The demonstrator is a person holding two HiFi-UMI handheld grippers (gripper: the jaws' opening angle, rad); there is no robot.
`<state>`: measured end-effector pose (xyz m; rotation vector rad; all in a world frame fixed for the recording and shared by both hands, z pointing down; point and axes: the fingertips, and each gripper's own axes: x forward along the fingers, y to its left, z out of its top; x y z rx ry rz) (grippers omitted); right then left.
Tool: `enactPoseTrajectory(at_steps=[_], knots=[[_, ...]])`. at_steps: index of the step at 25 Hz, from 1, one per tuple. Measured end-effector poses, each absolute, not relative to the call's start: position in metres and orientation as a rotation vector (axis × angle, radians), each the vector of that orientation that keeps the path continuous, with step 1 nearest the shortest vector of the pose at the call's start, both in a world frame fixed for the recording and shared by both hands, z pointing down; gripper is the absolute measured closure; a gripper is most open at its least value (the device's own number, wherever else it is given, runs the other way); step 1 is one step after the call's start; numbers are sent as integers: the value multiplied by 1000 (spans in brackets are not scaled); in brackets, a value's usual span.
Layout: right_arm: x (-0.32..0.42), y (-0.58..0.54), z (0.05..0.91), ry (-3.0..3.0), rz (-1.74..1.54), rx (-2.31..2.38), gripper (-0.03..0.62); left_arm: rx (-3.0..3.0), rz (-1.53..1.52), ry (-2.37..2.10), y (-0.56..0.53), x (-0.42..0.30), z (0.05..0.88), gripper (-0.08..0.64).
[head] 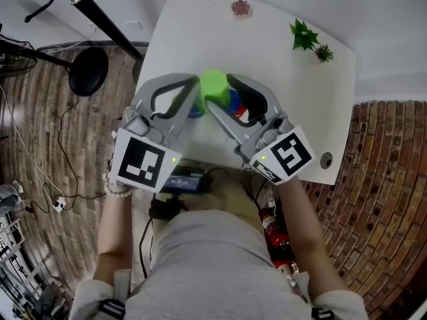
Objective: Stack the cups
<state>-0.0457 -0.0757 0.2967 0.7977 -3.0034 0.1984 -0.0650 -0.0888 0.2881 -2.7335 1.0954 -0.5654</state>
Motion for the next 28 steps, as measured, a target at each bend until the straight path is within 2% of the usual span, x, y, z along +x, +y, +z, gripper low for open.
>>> enactPoseTrajectory(at_steps=[9, 28], knots=[[-48, -72, 303, -2939, 82, 791, 377, -2702, -607, 1062, -85, -63, 293, 563], [-45, -59, 307, -2875, 87, 766, 376, -2773, -594, 1093, -78, -66, 297, 563]])
